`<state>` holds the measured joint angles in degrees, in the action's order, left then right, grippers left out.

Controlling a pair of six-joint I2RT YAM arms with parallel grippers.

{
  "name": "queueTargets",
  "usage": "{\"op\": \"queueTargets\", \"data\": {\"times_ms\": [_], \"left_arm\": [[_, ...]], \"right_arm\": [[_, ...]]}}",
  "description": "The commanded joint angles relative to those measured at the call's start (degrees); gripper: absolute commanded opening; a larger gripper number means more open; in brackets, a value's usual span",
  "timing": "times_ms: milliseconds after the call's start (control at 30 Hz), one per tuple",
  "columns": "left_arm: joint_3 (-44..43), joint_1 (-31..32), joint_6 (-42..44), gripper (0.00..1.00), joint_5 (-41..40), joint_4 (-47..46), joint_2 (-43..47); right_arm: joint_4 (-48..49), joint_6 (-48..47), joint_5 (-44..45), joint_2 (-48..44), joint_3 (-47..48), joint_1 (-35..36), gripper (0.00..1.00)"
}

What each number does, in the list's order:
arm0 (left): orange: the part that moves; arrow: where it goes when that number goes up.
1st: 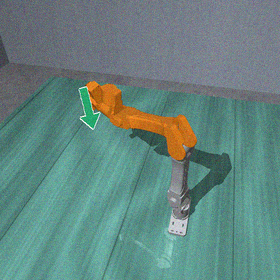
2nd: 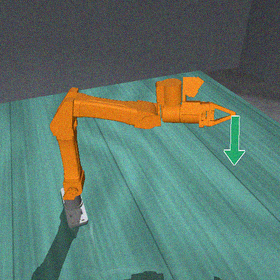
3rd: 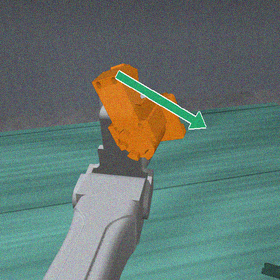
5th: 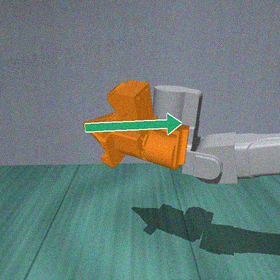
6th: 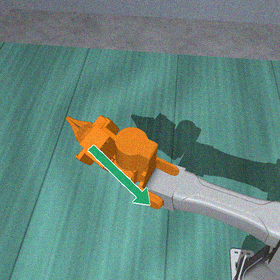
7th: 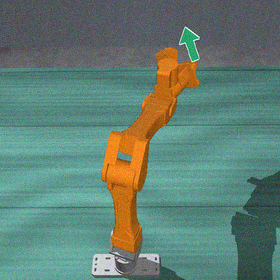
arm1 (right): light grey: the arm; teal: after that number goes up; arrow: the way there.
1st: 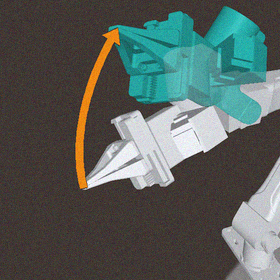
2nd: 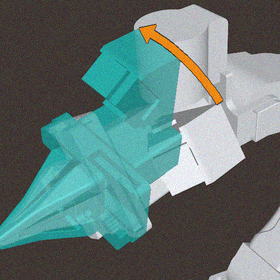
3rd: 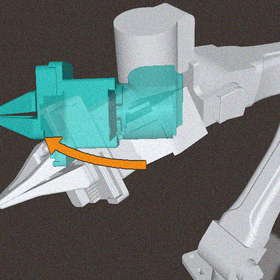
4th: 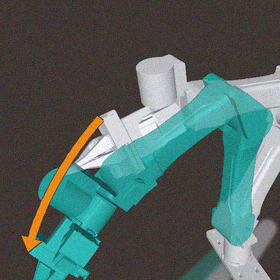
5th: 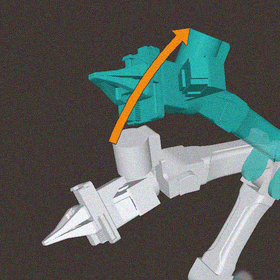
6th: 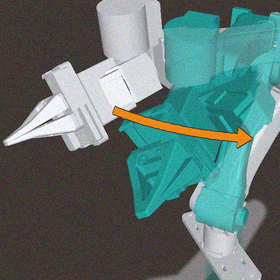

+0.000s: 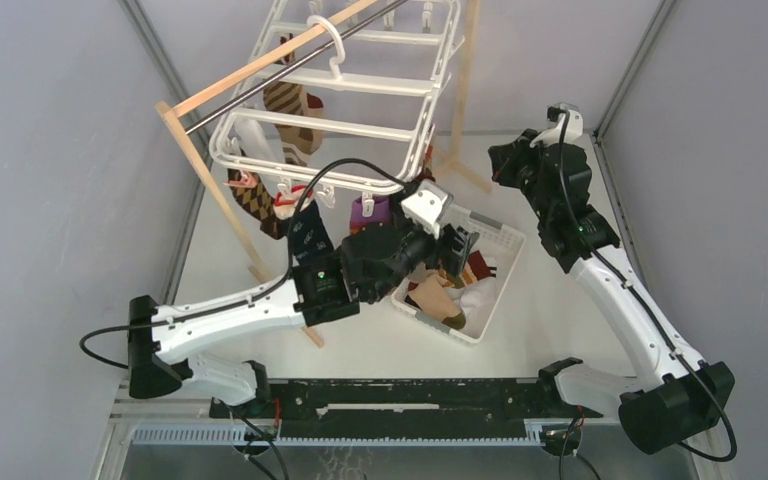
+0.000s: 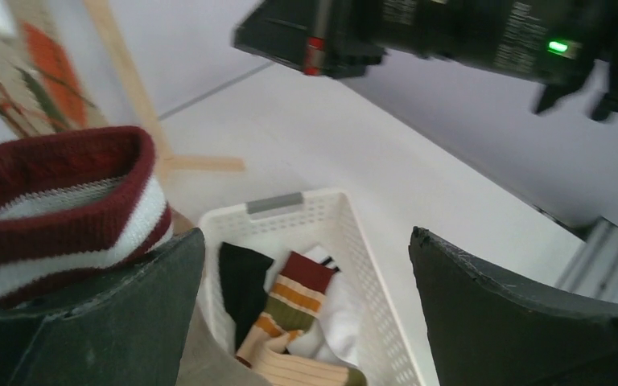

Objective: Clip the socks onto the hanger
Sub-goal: Rotate the hanger at the clothesline.

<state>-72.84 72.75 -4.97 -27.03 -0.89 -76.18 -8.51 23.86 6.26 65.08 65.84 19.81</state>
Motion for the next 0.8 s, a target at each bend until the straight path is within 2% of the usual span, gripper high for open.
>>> {"op": "queueTargets", "data": {"times_ms": [0, 333, 600, 767], "left_arm": [[-5.7, -3.9, 3.1, 1.0, -4.9, 0.5, -1.0], [5.7, -11.9, -2.1, 1.0, -11.4, 4.6, 11.1], [11.7, -14.1, -5.2, 1.0, -15.9, 7.8, 20.0], [13.7, -14.5, -5.6, 1.0, -17.5, 9.1, 24.5]], "right_arm": [[2.3, 0.6, -3.9, -0.2, 1.7, -1.1, 0.0], [2.4, 1.3, -7.1, 0.3, 1.7, -4.1, 0.02], [7.9, 1.1, -12.5, 1.0, 1.8, -3.4, 0.15], [11.4, -6.4, -10.6, -0.3, 1.8, 2.2, 0.26]]}}
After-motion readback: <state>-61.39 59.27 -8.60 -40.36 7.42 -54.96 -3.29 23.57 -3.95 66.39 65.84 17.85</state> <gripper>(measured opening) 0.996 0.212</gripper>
